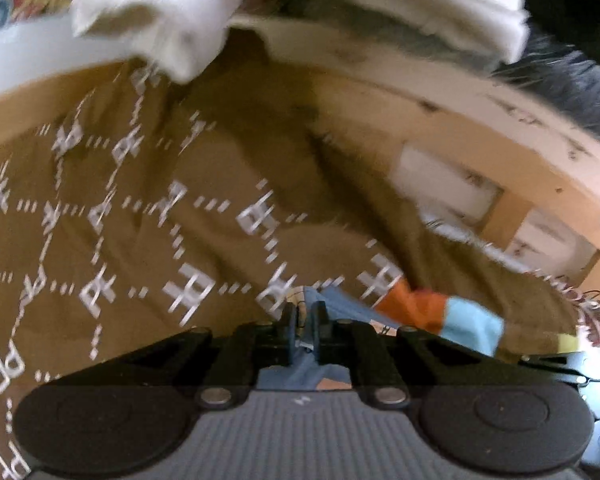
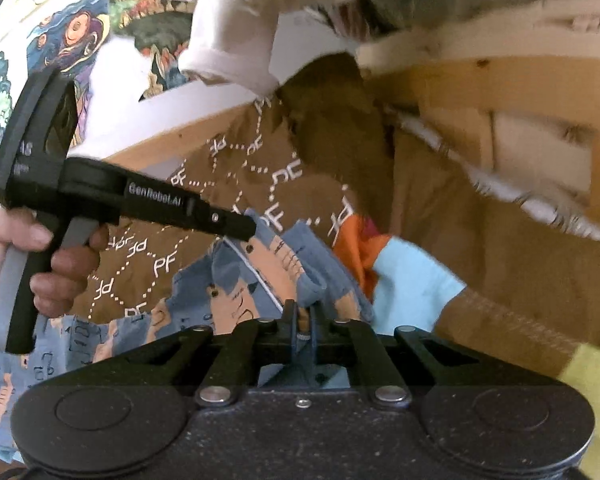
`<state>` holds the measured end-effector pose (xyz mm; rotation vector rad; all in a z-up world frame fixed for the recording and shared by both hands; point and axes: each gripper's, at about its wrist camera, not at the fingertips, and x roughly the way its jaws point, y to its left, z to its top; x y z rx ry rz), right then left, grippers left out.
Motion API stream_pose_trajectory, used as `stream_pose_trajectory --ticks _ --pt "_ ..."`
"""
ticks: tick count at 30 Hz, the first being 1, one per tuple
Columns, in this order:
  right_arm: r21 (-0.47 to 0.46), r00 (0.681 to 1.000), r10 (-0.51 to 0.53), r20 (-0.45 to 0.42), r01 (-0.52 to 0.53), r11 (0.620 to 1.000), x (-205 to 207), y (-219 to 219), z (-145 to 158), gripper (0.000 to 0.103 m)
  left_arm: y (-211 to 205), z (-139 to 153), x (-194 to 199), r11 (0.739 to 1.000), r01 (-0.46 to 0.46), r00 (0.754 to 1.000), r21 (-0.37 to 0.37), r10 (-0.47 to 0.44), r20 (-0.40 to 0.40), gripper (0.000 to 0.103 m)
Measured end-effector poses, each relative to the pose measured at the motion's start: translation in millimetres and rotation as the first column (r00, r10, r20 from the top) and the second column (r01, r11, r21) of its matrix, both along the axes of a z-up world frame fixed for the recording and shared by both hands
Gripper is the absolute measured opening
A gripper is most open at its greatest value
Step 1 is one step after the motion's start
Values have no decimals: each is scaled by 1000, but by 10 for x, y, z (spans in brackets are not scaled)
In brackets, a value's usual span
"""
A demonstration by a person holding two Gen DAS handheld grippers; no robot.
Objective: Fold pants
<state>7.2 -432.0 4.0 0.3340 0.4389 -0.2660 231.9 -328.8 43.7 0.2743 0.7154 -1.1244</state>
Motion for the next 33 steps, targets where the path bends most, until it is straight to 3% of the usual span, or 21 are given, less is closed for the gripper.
stream_pose_trajectory --ticks 7,10,11,12,14,16,18,19,21,25,28,33 --pt "5 997 -69 -30 69 998 -57 -79 -20 5 -433 -140 -196 995 31 994 90 -40 98 11" --pt "21 994 -85 -64 86 996 -34 -102 -51 9 -448 -189 -180 997 5 998 78 -10 64 18" --pt "16 994 -87 -68 88 996 -34 -89 -50 11 -414 -173 -166 998 -6 999 63 3 50 26" --pt "7 994 -84 -68 85 996 -41 -78 -46 18 -364 -151 -154 999 -10 999 47 8 40 49" --pt "-52 994 -87 -70 83 995 -65 -23 -27 35 -232 -73 -138 999 -38 998 -4 38 55 76" --pt "-132 996 -75 -56 67 989 -91 55 2 50 -41 9 -131 996 -78 993 -44 81 82 81" --pt "-223 997 -62 -45 50 974 -86 156 36 72 205 75 -101 991 -120 988 -54 125 88 87" --pt "-247 998 -42 -37 32 969 -81 194 56 75 369 100 -96 985 -160 981 -59 165 99 90" --pt "-287 1000 9 -20 -15 958 -49 281 102 80 747 114 -111 971 -232 962 -54 237 134 94" --pt "-300 984 171 -53 -179 937 157 500 130 93 1513 13 -247 928 -367 908 61 343 241 94" --pt "-287 953 277 -126 -302 909 362 766 41 94 2067 -164 -386 874 -459 868 158 403 289 94" --pt "-288 880 429 -204 -473 833 587 1299 -76 97 2770 -504 -600 774 -579 812 255 520 265 94"
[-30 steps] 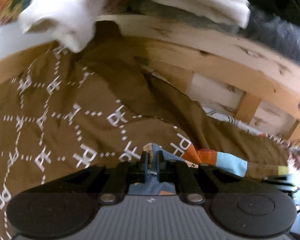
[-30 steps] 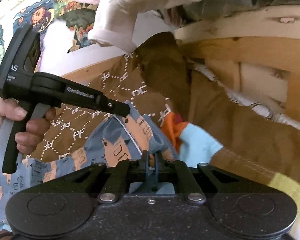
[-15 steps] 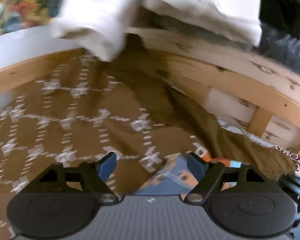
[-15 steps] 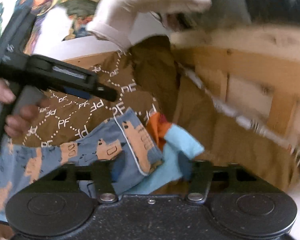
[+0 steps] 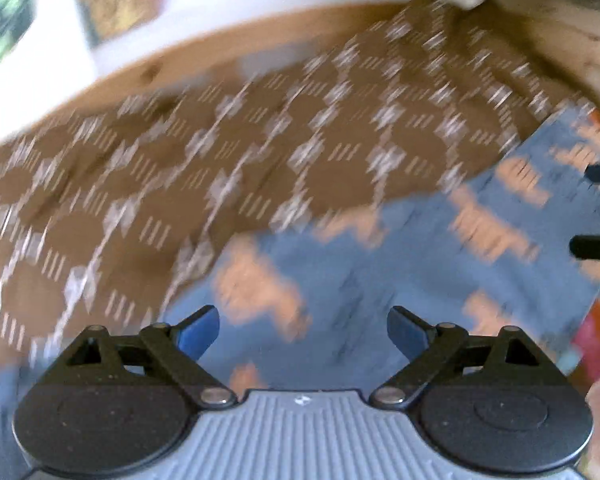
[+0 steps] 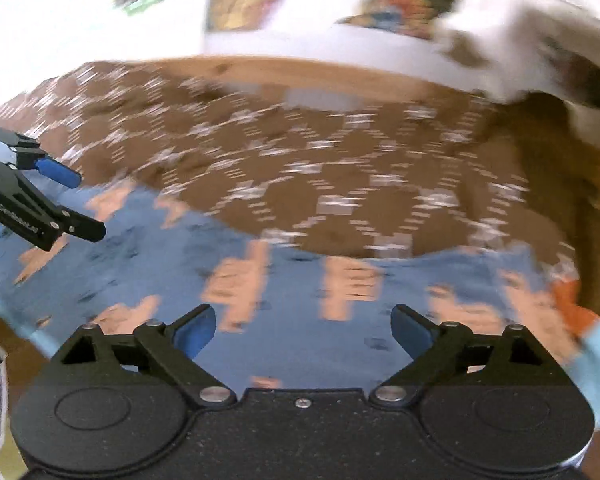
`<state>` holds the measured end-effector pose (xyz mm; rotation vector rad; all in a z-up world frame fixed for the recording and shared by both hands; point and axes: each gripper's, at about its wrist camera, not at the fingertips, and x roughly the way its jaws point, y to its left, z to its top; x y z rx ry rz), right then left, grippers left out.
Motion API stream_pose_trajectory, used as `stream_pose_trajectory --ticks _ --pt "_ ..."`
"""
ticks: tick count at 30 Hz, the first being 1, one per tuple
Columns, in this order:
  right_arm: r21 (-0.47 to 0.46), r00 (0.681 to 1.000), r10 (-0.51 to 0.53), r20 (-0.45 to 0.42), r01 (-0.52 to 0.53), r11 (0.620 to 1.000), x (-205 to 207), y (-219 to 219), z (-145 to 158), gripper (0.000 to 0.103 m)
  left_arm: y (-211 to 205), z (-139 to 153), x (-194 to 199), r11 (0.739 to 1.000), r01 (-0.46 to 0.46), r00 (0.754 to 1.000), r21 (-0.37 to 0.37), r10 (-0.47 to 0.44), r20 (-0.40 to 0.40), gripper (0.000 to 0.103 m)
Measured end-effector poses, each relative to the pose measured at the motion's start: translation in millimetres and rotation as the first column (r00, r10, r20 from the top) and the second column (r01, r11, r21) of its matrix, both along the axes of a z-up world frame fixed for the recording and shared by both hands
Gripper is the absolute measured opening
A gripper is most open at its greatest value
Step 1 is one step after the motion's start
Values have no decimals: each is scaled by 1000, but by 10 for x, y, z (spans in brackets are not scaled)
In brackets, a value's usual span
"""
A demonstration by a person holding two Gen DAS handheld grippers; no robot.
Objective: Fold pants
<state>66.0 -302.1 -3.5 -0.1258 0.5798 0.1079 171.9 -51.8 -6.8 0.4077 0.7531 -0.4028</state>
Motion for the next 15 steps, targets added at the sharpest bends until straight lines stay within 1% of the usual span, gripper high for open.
stream_pose_trajectory --ticks 2,3,4,5,6,8,10,12,14,15 --pt "-43 998 62 -17 -63 997 46 231 -46 99 172 -148 -56 998 -46 999 37 47 -27 94" --pt "-84 995 92 -39 -95 992 71 348 -104 99 234 -228 -73 995 -66 997 72 69 -46 94" --pt "-127 993 100 -64 -107 986 92 430 -164 99 322 -271 -94 993 -75 995 93 81 -61 94" --pt "-181 990 95 -102 -112 977 128 509 -239 99 401 -287 -111 992 -81 993 92 88 -73 94" --pt "-202 989 90 -120 -113 973 131 539 -277 99 490 -268 -119 993 -85 993 76 91 -77 94" --pt "-172 990 73 -119 -93 981 119 521 -264 99 585 -139 -93 995 -85 993 49 89 -81 94" --pt "-128 992 56 -112 -71 989 119 460 -202 100 631 7 -6 997 -72 996 4 72 -57 96" --pt "-102 995 29 -95 -39 994 117 385 -149 102 633 152 143 997 -66 997 -34 65 -31 98" --pt "-80 995 9 -95 -17 997 119 337 -118 102 584 243 357 995 -76 997 -62 75 -13 98" --pt "-65 995 3 -100 -9 998 132 309 -109 102 542 269 500 994 -80 997 -73 79 -19 96"
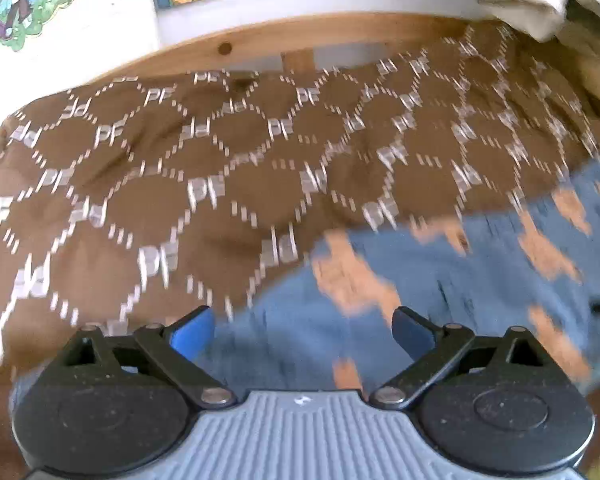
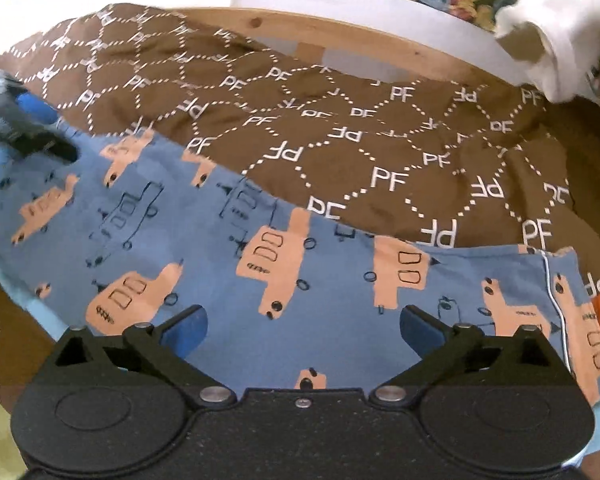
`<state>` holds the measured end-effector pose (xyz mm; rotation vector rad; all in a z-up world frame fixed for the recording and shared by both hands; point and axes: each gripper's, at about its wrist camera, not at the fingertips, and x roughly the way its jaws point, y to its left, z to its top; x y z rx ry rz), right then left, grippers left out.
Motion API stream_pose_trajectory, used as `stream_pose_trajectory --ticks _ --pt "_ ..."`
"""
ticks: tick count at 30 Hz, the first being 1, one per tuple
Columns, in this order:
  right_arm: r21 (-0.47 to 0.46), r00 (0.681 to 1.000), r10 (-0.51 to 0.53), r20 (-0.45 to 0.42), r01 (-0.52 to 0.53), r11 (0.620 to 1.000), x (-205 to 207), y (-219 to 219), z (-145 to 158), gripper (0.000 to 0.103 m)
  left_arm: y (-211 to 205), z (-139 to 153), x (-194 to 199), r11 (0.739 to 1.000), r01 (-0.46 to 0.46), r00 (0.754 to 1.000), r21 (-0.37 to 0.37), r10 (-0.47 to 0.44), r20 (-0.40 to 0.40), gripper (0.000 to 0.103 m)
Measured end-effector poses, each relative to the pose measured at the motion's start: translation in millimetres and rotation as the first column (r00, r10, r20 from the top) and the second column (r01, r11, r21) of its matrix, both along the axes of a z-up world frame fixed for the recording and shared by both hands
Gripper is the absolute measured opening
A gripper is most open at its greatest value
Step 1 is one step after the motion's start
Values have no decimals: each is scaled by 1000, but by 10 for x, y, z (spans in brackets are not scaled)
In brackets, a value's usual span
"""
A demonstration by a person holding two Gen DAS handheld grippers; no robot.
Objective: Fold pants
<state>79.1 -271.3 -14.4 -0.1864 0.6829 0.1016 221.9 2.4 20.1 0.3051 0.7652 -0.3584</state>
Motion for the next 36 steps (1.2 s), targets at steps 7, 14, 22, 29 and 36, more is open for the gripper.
stream_pose_trajectory --ticks 7,14,22,29,36 --pt "35 1000 -28 -13 28 999 -25 9 36 102 -221 -66 802 999 18 984 -33 -24 -175 58" --pt "76 999 -43 -3 43 996 -38 -49 78 102 -220 -220 881 991 128 951 -29 -131 -279 22" --pt "-7 994 -102 -30 102 995 -20 -68 -62 102 -402 -149 700 984 142 985 106 -129 -114 8" --pt "11 990 -143 11 143 990 -144 -228 -25 102 -542 -169 611 980 94 993 174 -78 -93 32" --pt "68 947 -273 169 265 962 -472 -677 264 102 -1022 180 287 976 212 977 41 -211 -29 85"
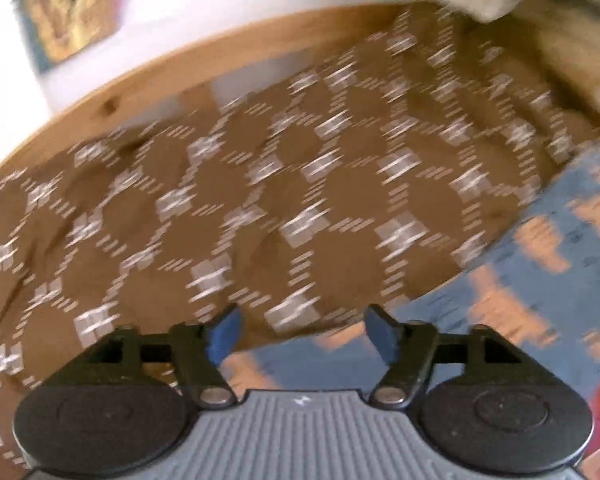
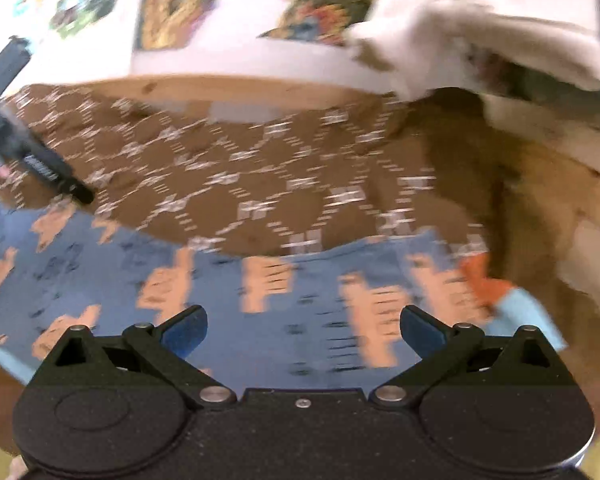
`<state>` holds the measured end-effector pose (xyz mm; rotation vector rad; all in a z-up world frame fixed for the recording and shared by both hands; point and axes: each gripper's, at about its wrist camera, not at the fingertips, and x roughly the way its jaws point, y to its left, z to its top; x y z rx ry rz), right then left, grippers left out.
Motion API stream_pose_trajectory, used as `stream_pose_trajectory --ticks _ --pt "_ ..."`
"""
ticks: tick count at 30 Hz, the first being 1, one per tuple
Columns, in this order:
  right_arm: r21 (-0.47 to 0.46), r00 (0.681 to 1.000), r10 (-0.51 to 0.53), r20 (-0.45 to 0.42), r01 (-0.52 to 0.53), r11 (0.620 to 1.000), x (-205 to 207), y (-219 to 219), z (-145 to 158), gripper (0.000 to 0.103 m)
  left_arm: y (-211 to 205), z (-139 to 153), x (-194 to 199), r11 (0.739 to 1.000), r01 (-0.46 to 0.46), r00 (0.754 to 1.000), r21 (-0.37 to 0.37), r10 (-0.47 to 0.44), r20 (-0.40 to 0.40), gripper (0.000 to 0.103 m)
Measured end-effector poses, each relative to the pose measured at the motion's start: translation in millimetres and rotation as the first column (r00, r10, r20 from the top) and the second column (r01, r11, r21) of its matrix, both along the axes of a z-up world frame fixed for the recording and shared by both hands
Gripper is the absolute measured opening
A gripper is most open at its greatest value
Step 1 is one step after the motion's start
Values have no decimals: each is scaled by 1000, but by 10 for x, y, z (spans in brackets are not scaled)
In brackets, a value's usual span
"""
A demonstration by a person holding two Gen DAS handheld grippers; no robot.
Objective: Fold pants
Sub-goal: 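Reach both grippers to the folded waistband edge of the blue pants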
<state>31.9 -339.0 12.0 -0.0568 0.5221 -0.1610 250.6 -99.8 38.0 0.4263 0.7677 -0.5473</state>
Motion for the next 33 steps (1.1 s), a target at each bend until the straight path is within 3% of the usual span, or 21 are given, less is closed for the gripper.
stream_pose_trajectory --ticks 2,4,8,11,15,18,22,25,31,33 --pt "14 999 -46 3 46 999 -36 -162 40 102 -238 30 -57 997 47 999 -65 -48 -24 92" --pt "38 997 -78 -3 78 996 -78 -313 50 102 -519 37 -107 989 103 992 -103 -109 -55 92" --pt "106 996 -92 5 91 990 -155 -571 73 102 -1183 4 -248 968 246 969 -52 -248 -23 92" --pt "125 997 -77 0 77 989 -180 -712 86 100 -1604 -85 -256 957 287 957 -26 -288 -22 92" --pt "107 998 -45 -48 50 993 -132 -812 69 87 -1927 -199 -189 971 230 965 -70 -237 -112 90" --pt "126 998 -29 -58 36 991 -124 -887 66 84 -2092 -241 -139 972 203 966 -118 -218 -135 90" --pt "192 997 -2 -73 17 981 -45 -1006 65 83 -2298 -377 -101 981 186 972 -59 -192 -135 90" --pt "225 987 -4 -160 40 973 92 -1089 12 83 -2375 -514 -68 987 158 978 -4 -157 -139 93" --pt "355 983 -53 -174 113 928 120 -1223 4 80 -2360 -573 -62 990 143 980 -9 -143 -137 96" --pt "382 982 -83 -167 142 913 98 -1260 9 58 -2347 -580 -65 989 144 980 -13 -145 -133 96"
